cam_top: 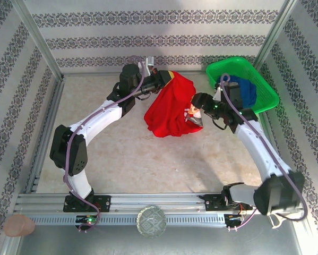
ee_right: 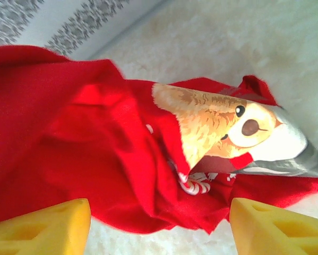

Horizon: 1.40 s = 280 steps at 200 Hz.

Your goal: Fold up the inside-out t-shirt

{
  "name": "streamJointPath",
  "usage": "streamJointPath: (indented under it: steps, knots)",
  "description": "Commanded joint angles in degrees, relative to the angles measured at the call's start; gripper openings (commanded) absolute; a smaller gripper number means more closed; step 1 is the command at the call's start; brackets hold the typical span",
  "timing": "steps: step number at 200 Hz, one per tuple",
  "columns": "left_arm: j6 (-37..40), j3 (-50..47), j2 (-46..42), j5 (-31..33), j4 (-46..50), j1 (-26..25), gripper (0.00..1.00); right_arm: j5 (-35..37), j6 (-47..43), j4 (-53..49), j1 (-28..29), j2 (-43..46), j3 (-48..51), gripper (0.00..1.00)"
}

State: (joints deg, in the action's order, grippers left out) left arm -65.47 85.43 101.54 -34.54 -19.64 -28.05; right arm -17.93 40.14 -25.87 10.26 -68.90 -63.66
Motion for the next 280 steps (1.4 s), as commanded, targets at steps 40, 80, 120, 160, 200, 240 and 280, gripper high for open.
streamJointPath:
  steps: [40,80,120,160,200,240,280]
  knots:
    - [-1.8,1.0,0.0,-1.0,-4.2,0.5,0.00,9.8,-4.5,-8.5,9.6,3.8,-8.9,0.70]
    - [-2.4,1.6,0.0,-1.1,-3.8,0.5,0.00,23.4,-9.6,-8.7,20.9,-3.8,-14.0,0.77]
    - [-3.3,1.9,0.0,-0.6,-3.5,0.5,0.00,35.8,-14.6,-10.2,26.7,-13.9,-23.8,0.77]
    - [-3.6,1.8,-0.7,-0.2,-3.7,0.4,0.00,47.8,-15.3,-10.9,27.3,-21.8,-29.9,0.62]
    - [-3.7,1.2,-1.3,0.3,-3.8,0.3,0.00,46.4,-16.1,-8.5,23.8,-18.6,-29.7,0.00]
    - [-2.2,2.8,-1.1,-0.3,-4.9,1.0,0.30,38.1,-16.3,-8.4,17.7,-10.4,-28.1,0.00]
    - [4.2,-0.3,-4.5,-0.1,1.9,4.8,0.73,34.1,-13.4,-8.8,9.0,-1.5,-23.5,0.00]
